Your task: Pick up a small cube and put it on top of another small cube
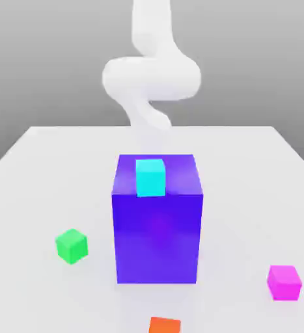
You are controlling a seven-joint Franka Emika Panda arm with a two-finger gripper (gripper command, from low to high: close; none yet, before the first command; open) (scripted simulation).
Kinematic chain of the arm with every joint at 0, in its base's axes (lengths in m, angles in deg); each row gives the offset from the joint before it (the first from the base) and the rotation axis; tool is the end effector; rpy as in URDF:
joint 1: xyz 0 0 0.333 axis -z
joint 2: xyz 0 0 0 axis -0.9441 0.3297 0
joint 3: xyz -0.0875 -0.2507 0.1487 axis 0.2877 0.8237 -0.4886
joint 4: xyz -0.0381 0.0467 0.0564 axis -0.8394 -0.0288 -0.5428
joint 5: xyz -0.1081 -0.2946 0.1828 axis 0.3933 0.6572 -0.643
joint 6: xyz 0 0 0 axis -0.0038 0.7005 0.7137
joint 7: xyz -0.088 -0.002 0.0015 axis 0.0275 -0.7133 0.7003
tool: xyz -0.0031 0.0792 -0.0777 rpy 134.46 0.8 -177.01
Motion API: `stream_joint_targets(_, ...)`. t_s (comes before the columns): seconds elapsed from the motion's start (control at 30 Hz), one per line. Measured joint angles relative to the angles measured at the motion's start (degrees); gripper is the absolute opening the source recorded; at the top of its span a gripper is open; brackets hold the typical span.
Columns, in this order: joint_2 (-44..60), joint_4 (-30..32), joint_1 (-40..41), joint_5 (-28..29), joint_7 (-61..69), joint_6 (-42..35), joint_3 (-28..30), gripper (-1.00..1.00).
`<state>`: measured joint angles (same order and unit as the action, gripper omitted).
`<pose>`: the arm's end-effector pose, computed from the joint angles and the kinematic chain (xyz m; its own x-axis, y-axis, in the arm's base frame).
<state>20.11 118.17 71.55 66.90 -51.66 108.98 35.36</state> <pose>0.3600 0.0212 0.6639 0.5075 -0.7214 0.4712 -0.5458 -0.6923 -0.4721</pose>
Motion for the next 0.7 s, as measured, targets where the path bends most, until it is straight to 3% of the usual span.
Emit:
stream_joint_targets(0.4,25.0,3.8,2.0,6.9,-18.7,9.4,-14.5,0.0)
stream_joint_targets(0.7,44.0,6.4,-3.1,14.3,-34.1,16.1,-19.4,0.0)
